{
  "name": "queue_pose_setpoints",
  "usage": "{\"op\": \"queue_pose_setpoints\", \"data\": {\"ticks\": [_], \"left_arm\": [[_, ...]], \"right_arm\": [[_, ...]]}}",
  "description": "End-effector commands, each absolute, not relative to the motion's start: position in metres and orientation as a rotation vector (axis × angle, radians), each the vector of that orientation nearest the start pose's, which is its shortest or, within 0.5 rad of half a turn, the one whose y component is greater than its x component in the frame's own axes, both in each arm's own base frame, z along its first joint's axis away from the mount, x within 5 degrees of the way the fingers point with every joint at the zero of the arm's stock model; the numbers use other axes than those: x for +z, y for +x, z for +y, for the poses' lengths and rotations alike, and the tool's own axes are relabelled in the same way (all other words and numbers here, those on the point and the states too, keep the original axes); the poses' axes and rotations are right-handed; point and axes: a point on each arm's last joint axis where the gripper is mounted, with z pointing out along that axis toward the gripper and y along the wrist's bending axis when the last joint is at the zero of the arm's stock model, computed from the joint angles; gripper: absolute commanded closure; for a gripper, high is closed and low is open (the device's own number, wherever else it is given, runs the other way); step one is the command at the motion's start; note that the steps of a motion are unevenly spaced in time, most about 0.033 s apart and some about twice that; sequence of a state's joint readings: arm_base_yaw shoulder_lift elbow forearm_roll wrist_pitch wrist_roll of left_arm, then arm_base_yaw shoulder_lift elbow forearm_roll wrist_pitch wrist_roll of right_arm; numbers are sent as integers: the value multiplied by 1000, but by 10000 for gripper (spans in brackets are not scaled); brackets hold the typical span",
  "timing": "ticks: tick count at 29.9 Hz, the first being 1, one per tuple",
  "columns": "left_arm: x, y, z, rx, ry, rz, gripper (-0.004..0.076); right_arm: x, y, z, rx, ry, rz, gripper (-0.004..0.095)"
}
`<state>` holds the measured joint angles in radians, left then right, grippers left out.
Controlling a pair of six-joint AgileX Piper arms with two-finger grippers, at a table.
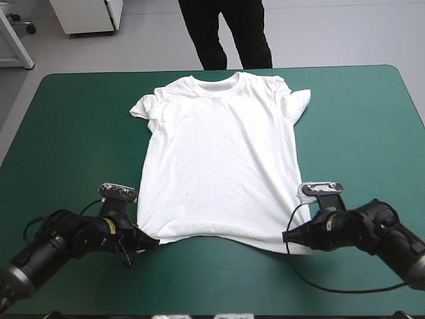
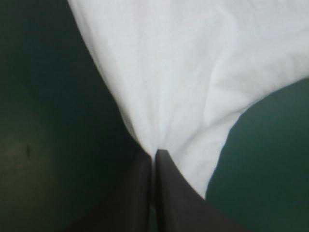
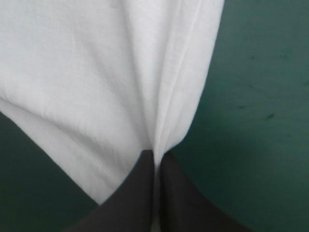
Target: Fold the cloth
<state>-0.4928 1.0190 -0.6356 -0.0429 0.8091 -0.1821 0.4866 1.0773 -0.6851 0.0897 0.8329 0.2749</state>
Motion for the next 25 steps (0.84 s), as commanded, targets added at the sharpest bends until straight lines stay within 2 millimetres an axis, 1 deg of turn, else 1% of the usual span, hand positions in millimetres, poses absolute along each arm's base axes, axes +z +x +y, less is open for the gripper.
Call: {"op": "queue_pose_setpoints", "data": {"ticks": [1,5,8,10,11,13,15,16,18,19,20,22,23,25], "left_arm": [[250,135,-84,-360,345,2686,733],[243,113,-76,-426,298,2707,733],[245,104,-71,-440,269,2695,733],[246,103,-70,-440,284,2680,733],[247,102,-70,-442,284,2677,731],[245,103,-71,-431,311,2686,699],[244,102,-72,-438,357,2694,588],[244,102,-73,-452,365,2700,508],[245,102,-76,-488,361,2707,327],[245,102,-76,-498,357,2705,243],[248,102,-76,-502,356,2705,174],[256,103,-76,-493,360,2700,111],[262,104,-76,-482,342,2692,114],[275,109,-74,-440,326,2656,136]], "right_arm": [[261,147,85,346,-197,2716,924],[262,133,78,350,-182,2716,924],[260,129,76,355,-180,2718,925],[258,128,76,366,-172,2733,921],[256,129,77,359,-173,2747,908],[253,128,78,357,-179,2787,824],[248,128,80,361,-183,2850,650],[247,128,81,370,-176,2874,547],[246,128,84,397,-159,2902,393],[247,129,85,406,-156,2903,339],[250,129,86,413,-156,2898,309],[261,132,87,418,-161,2867,321],[268,134,87,413,-167,2842,331],[289,141,86,392,-181,2761,362]]}}
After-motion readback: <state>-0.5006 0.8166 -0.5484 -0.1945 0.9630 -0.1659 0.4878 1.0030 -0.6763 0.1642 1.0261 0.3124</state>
